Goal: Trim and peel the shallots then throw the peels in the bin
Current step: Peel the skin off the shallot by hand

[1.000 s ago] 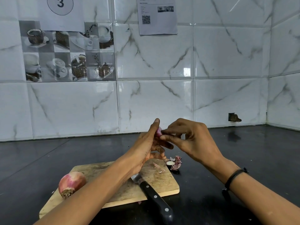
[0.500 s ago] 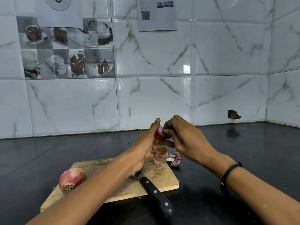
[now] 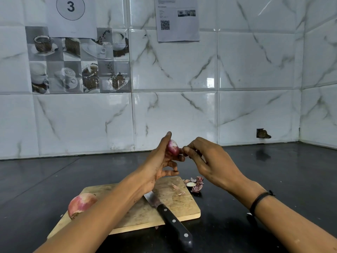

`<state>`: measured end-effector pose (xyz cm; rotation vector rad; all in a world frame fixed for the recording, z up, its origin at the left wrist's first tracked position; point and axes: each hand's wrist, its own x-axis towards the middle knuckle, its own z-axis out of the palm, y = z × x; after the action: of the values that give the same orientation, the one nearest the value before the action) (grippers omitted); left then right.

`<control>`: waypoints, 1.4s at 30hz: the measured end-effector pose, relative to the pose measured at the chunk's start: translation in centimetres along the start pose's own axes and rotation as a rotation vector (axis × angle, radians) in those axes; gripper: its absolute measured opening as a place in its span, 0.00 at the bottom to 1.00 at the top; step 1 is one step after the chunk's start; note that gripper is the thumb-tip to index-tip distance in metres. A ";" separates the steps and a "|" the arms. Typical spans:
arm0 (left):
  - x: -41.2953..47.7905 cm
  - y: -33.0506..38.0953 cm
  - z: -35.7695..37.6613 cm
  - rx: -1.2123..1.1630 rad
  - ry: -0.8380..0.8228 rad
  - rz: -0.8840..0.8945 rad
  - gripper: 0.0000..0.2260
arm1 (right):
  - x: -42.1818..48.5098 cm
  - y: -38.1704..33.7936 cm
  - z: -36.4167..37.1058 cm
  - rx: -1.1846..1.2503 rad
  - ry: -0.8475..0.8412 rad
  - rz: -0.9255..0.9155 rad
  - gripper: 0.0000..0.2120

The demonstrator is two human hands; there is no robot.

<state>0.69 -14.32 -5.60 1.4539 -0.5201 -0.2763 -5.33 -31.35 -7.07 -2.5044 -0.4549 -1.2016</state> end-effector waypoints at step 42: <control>-0.3 0.4 0.0 -0.396 -0.307 0.008 0.16 | 0.3 -1.2 -2.0 0.272 0.205 0.061 0.06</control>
<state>0.35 -14.10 -5.25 1.0278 -0.6761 -0.5687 -7.05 -31.11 -5.50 -2.1272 -0.4510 -1.2637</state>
